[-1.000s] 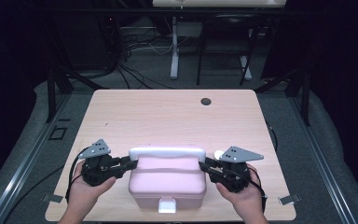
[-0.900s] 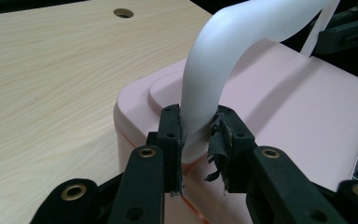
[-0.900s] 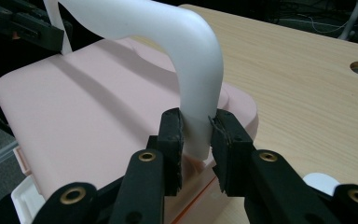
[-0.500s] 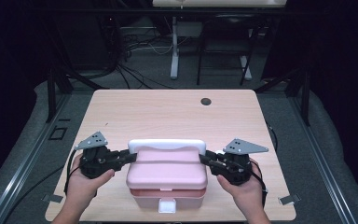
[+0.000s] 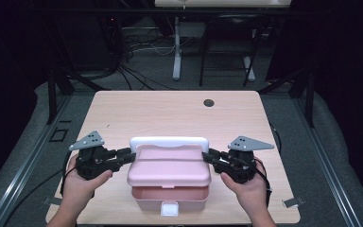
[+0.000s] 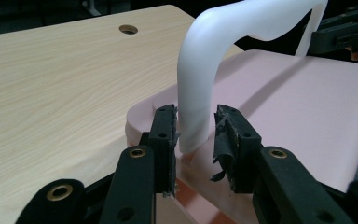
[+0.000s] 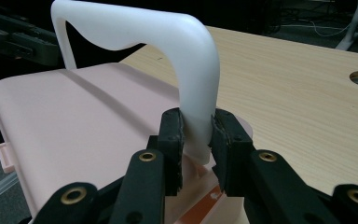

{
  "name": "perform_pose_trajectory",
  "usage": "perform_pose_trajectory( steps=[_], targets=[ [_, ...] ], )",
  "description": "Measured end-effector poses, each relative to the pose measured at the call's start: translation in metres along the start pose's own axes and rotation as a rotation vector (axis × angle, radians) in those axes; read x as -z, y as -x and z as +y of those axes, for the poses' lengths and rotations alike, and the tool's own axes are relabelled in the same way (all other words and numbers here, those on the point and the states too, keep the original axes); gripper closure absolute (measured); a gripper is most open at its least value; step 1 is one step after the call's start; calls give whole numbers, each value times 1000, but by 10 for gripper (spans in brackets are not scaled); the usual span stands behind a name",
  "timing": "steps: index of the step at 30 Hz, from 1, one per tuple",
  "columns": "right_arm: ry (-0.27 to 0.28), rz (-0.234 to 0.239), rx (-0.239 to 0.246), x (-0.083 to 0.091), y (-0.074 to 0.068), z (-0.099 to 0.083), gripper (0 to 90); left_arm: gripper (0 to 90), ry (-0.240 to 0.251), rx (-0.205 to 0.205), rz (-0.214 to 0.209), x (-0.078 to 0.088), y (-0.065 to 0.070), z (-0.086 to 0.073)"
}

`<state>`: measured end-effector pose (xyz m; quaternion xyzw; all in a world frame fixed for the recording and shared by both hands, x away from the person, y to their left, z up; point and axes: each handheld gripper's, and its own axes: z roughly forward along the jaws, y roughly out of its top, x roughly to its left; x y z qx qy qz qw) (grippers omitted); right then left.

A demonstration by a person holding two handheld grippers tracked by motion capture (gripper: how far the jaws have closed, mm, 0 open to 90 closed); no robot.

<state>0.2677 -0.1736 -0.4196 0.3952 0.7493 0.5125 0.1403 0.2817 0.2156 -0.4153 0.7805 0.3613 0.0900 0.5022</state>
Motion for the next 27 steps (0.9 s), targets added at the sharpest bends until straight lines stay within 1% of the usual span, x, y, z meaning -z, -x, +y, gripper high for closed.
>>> perform_pose_trajectory(
  steps=[2, 3, 4, 5, 7, 10, 12, 13, 14, 15, 18, 20, 22, 23, 27],
  targets=[
    [-2, 0, -3, 0, 0, 0, 742, 682, 2, 0, 1, 2, 0, 0],
    [2, -2, 0, 0, 0, 1, 742, 681, 8, -2, 5, 8, 1, -2],
    [1, -3, -3, 1, 0, 2, 742, 679, 8, -2, 5, 8, 1, -2],
    [1, -2, -3, 1, 0, 2, 742, 678, 12, -10, 13, 13, 1, -4],
    [0, -2, -2, 1, 0, 3, 742, 675, 16, -9, 14, 15, 2, -6],
    [0, -3, -5, 1, 1, 4, 742, 676, 13, -7, 23, 25, 2, -13],
    [-5, -4, -3, 1, 1, 5, 742, 678, 9, -11, 24, 27, 1, -15],
    [-3, -3, -5, 1, 1, 5, 742, 679, 3, -10, 28, 29, 2, -18],
    [-3, -3, -5, 1, 1, 5, 742, 679, 3, -10, 28, 29, 2, -18],
    [-2, -3, -6, 1, 1, 6, 742, 679, 3, -5, 29, 32, 2, -23],
    [-7, -4, -9, 1, 1, 6, 742, 680, -5, -7, 31, 33, 3, -27],
    [-8, -4, -8, 1, 1, 7, 742, 680, -15, -13, 29, 35, 5, -34],
    [-8, -4, -8, 1, 1, 7, 742, 680, -13, -15, 27, 35, 6, -36],
    [-10, -5, -8, 1, 1, 7, 742, 680, -22, -12, 25, 34, 8, -40],
    [-11, -5, -9, 1, 1, 7, 742, 682, -37, -24, 19, 31, 13, -48]
  ],
)
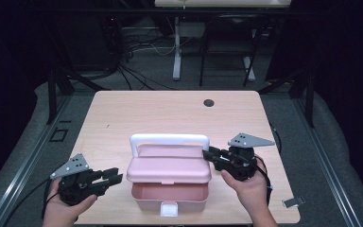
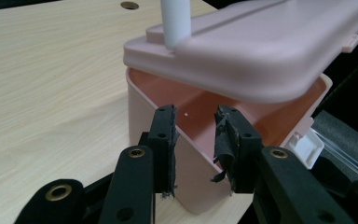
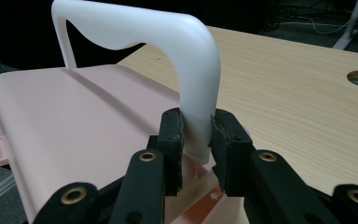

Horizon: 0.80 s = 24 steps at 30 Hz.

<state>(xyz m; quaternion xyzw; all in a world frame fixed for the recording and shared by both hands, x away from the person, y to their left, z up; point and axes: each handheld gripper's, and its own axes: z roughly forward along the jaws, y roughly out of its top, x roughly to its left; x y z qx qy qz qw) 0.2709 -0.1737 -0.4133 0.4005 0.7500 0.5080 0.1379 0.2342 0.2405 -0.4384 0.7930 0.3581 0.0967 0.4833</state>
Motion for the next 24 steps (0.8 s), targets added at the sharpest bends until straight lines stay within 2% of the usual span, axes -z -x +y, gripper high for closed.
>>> perform_pose_trajectory(
  steps=[5, 12, 24],
  targets=[
    [-2, -3, 2, 0, -1, 0, 741, 682, -12, -9, -15, -4, 4, -3],
    [-4, -2, -1, 0, 0, 0, 741, 676, 0, -26, -30, -9, 11, 1],
    [4, -1, -3, -1, 3, 0, 735, 676, 17, -40, -25, -6, 13, 10]
  ],
)
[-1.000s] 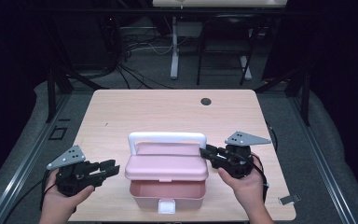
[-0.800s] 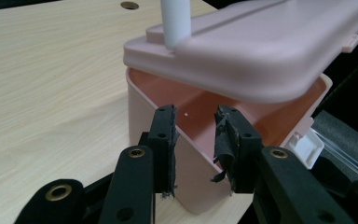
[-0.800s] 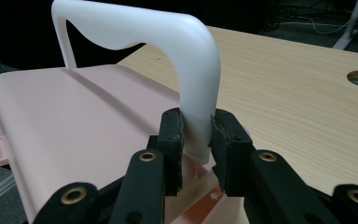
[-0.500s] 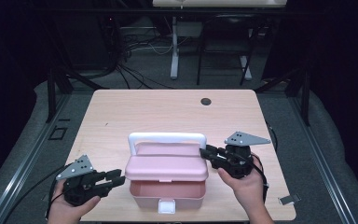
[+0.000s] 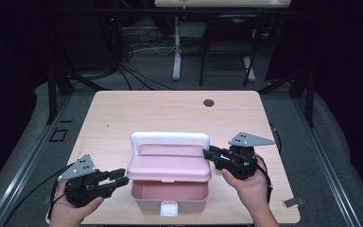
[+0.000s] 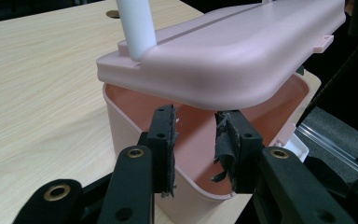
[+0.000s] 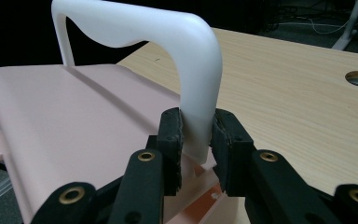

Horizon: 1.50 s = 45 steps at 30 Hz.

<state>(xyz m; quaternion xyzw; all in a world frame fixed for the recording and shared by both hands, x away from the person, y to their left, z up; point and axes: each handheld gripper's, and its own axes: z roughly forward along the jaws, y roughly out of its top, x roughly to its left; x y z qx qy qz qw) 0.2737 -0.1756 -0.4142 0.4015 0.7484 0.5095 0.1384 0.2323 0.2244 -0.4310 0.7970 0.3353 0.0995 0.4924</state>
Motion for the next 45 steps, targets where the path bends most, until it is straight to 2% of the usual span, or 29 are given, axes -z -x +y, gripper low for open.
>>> perform_pose_trajectory(
  steps=[9, 24, 32, 41, 45],
  targets=[
    [-5, -37, -5, 7, 9, -2, 735, 676, 20, -12, 4, 0, -1, 8],
    [1, -49, -11, 12, 13, -5, 723, 679, 43, -31, 14, 0, -2, 22],
    [2, -58, -6, 13, 12, -7, 712, 677, 60, -31, 23, 0, -4, 29],
    [2, -59, -11, 13, 7, -20, 695, 680, 78, -52, 41, -4, -7, 41],
    [-16, -54, -14, 11, 5, -29, 680, 683, 92, -50, 52, -5, -9, 45]
  ],
)
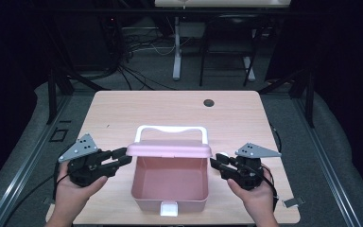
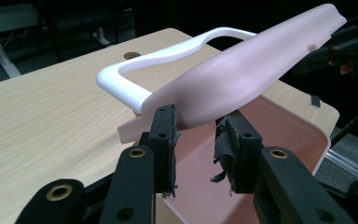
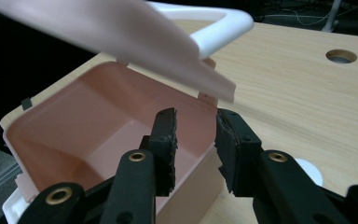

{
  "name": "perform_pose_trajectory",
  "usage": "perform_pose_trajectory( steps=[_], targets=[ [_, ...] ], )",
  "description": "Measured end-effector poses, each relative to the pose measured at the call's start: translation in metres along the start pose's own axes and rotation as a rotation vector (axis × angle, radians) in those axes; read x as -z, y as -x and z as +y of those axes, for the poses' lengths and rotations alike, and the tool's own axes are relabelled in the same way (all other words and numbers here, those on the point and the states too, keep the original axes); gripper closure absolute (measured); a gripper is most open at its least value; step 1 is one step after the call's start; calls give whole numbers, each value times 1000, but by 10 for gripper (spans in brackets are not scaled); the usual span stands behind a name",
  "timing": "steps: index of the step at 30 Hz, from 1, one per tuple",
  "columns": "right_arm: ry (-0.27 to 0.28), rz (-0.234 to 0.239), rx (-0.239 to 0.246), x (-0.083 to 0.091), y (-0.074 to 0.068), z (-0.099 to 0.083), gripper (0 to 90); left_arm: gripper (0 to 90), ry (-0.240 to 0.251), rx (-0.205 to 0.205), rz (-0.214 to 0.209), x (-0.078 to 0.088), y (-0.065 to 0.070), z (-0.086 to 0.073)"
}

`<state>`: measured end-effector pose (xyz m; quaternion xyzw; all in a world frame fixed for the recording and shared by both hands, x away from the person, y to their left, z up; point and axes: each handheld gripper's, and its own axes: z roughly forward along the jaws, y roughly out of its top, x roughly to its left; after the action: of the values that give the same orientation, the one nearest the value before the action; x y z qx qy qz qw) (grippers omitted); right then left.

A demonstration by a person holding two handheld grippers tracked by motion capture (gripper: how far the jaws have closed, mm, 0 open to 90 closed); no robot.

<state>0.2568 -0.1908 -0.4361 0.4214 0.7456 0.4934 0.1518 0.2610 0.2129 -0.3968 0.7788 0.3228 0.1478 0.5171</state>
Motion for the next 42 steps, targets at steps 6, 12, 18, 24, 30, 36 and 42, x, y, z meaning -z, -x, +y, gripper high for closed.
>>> perform_pose_trajectory(
  steps=[6, 12, 18, 24, 30, 36, 42],
  targets=[
    [-8, 6, -12, -3, -3, -8, 650, 701, -4, -4, 19, -4, -3, 2],
    [-35, 6, 2, -9, -8, -17, 635, 714, 3, -2, 28, -7, -6, 4],
    [-59, 1, 6, -16, -13, -26, 623, 721, 17, 1, 38, -11, -10, 7],
    [-83, -7, 10, -21, -16, -32, 615, 733, 29, 14, 42, -15, -16, 10],
    [-79, 1, 5, -25, -18, -37, 613, 741, 39, 22, 49, -20, -20, 11],
    [-79, 0, 3, -26, -17, -40, 616, 749, 50, 31, 56, -26, -25, 12],
    [-81, -1, 1, -25, -17, -40, 621, 760, 67, 33, 70, -31, -30, 13]
  ],
)
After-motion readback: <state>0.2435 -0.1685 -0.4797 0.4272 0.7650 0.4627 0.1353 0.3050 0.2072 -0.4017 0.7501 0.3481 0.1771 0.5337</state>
